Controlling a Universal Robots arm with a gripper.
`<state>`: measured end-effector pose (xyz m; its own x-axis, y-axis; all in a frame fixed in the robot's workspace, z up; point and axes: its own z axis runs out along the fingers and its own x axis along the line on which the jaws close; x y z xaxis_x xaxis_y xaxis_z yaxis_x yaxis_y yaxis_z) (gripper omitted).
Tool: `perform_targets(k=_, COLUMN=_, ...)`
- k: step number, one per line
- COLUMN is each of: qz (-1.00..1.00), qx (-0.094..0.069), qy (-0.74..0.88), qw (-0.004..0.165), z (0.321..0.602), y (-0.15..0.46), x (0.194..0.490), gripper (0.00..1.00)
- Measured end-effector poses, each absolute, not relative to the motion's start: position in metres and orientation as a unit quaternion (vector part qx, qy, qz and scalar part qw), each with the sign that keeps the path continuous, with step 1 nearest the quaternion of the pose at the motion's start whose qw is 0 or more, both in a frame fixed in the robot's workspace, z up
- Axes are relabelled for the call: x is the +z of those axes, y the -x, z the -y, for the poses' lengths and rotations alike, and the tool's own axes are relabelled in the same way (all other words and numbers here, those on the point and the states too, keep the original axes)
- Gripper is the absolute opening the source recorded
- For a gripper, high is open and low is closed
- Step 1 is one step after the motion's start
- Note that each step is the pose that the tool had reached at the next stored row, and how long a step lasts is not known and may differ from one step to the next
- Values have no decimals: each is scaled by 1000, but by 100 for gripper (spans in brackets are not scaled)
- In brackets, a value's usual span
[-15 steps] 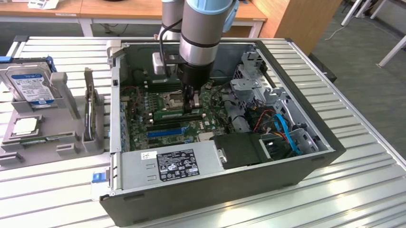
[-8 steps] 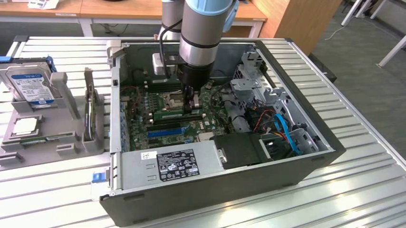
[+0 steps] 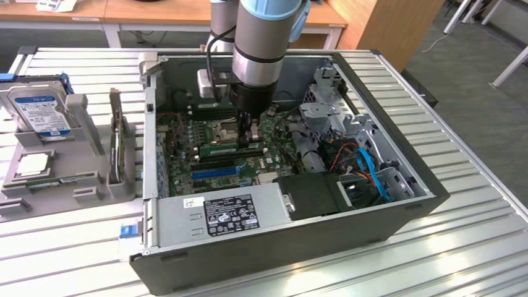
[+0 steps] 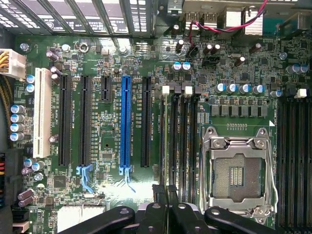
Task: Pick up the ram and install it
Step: 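Insert the ram into the slot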
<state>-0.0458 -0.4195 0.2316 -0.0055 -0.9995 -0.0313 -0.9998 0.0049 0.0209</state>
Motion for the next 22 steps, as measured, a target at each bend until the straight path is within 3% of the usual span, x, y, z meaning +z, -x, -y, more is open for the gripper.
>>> perform_targets(k=22, qz=-709, qx=18, qy=705, qw=4, z=419, y=45, x=229, gripper=12)
